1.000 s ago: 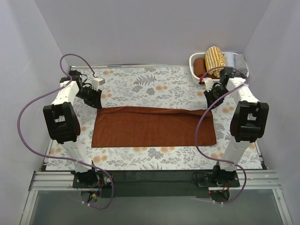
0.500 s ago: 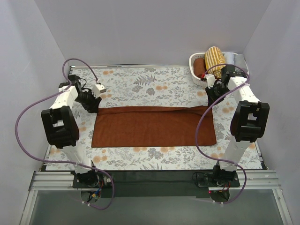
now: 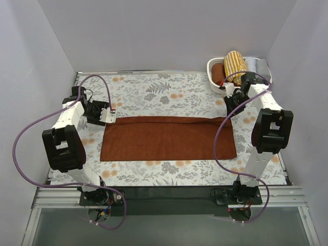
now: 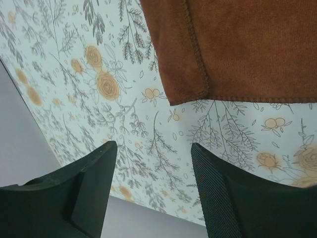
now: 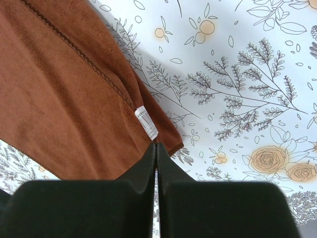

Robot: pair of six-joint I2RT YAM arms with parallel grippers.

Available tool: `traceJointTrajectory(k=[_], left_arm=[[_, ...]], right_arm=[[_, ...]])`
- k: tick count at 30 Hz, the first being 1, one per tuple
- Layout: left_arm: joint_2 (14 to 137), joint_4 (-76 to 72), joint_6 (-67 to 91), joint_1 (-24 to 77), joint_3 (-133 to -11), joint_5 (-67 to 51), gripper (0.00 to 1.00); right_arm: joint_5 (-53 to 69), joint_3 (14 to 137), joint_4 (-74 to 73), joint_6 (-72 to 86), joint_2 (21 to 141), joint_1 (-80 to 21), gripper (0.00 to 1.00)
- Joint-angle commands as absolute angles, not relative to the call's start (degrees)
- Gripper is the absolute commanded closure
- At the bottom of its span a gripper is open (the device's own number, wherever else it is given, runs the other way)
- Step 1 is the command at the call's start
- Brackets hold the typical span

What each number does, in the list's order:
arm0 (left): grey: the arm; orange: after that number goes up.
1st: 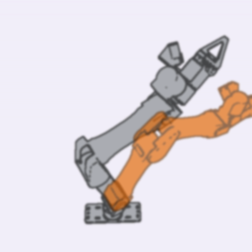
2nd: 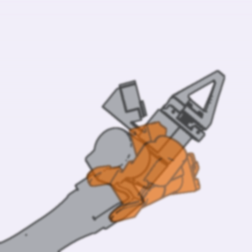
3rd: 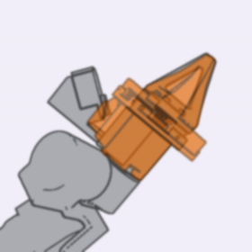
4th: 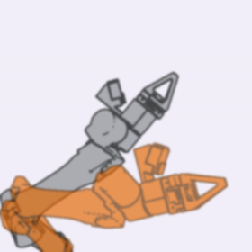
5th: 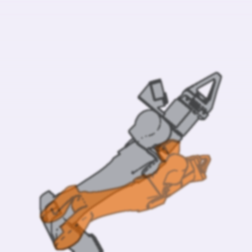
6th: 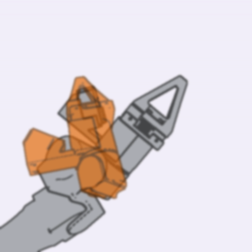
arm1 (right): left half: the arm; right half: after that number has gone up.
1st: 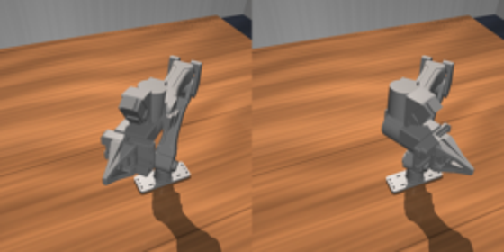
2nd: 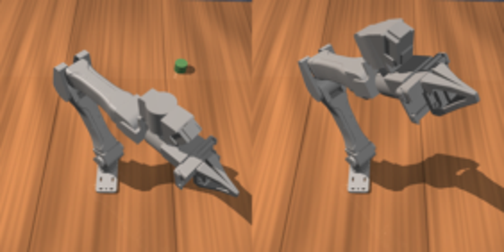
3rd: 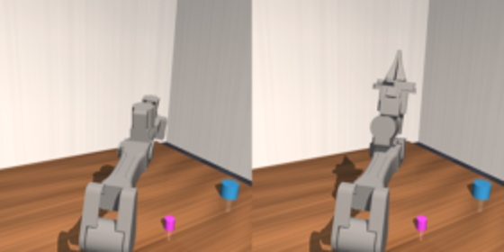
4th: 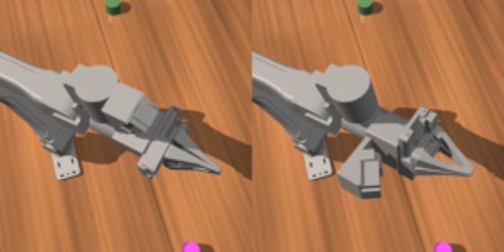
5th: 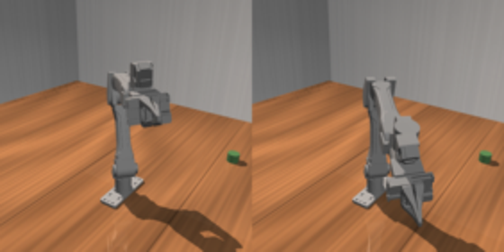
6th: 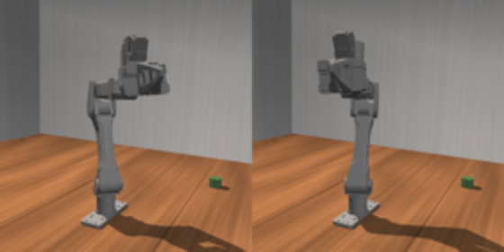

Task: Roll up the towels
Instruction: Flatten the towel

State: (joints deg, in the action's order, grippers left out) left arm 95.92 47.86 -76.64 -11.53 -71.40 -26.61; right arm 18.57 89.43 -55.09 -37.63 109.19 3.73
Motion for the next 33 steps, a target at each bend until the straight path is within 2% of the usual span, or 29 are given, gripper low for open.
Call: traceJointTrajectory(k=[1,5,9,10,11,21,33], left_arm=[[95.8,45.7,-90.4,-11.9,-70.4,-29.5,0.42],[98.6,52.5,-95.3,-11.8,-73.0,-30.4,0.43],[99.7,56.8,-98.3,-11.1,-73.5,-28.9,0.52],[100.1,57.7,-98.7,-10.8,-73.6,-28.3,0.60],[100.5,58.2,-98.9,-10.2,-73.2,-26.7,0.61],[100.3,50.4,-99.2,-8.5,-67.7,-23.9,0.58],[101.2,41.1,-102.3,-8.1,-64.8,-22.7,0.63]], right_arm=[[19.4,89.6,-54.8,-37.0,109.2,3.8,0.99],[19.2,89.6,-54.8,-37.1,109.4,3.8,0.99],[19.2,89.6,-54.9,-37.1,110.0,3.8,0.99],[19.2,89.6,-54.9,-37.1,110.1,3.8,0.99],[19.3,89.6,-54.9,-37.1,110.2,3.8,0.99],[19.5,89.3,-55.1,-37.1,111.0,3.9,0.99],[19.8,89.6,-55.9,-36.9,111.8,4.3,0.99]])
